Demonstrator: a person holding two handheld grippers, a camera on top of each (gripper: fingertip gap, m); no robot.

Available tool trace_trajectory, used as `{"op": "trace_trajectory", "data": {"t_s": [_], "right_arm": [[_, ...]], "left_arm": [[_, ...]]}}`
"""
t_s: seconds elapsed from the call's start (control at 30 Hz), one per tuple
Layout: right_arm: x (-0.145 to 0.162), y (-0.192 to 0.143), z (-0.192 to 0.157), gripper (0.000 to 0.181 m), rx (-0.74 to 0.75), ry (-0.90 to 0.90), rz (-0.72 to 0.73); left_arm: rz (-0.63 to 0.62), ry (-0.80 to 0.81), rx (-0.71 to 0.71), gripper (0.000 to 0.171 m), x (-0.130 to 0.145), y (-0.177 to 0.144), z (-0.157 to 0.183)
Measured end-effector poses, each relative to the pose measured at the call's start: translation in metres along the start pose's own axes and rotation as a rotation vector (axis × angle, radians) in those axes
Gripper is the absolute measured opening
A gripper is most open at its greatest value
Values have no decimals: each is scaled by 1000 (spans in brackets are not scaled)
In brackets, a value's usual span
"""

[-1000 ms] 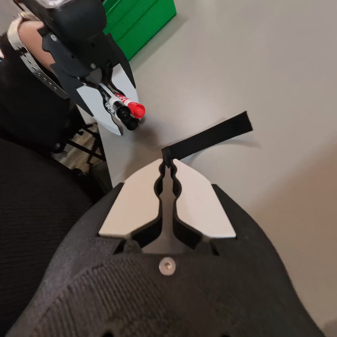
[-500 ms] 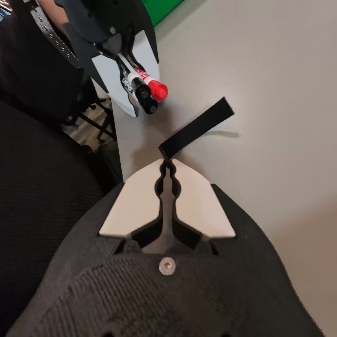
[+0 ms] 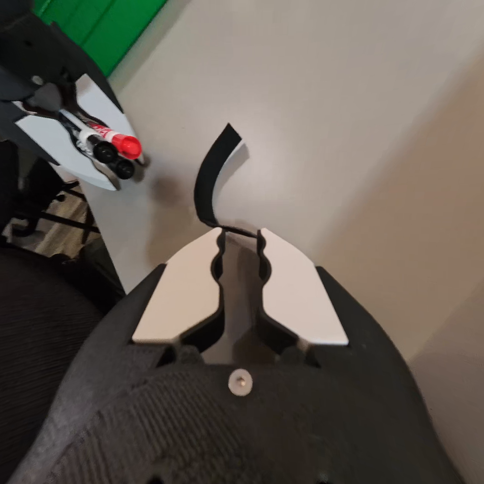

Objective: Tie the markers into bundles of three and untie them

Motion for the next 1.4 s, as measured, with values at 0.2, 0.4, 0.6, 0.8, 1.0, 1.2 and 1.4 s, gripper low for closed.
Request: {"op": "trace_trajectory", "data": {"t_s": [0.2,0.4,0.6,0.8,1.0,1.2,1.4], "right_arm": [[-8,-10,-2,39,148,-60,63],[-21,-12,-33,40,182,-222,152],[-20,34,-52,35,245,-305,-42],[-18,46,-64,3,137,-463,-145],[-4,32,-66,5,214,-778,-172],[-18,10,-50,50,367,-541,-46],[-9,-10,-70,40,344,-188,64]], "left_arm": [[-1,0,0,43,0,0,0],[-1,-1,1,43,0,0,0],[-6,-1,-4,43,-1,0,1],[16,-7,18,44,1,0,-1],[1,3,2,44,0,0,0],[0,-2,-1,45,0,0,1],[-6,-6,-7,44,0,0,1]]}}
Point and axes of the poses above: each gripper's, where its closed fingertips meet, y out along the fingers, x out of its underside, z = x × y across the jaws, the point moved 8 cm from there along -y, back along the fingers, and after that the axes turned 11 degrees about -z, right-handed, at the moved point
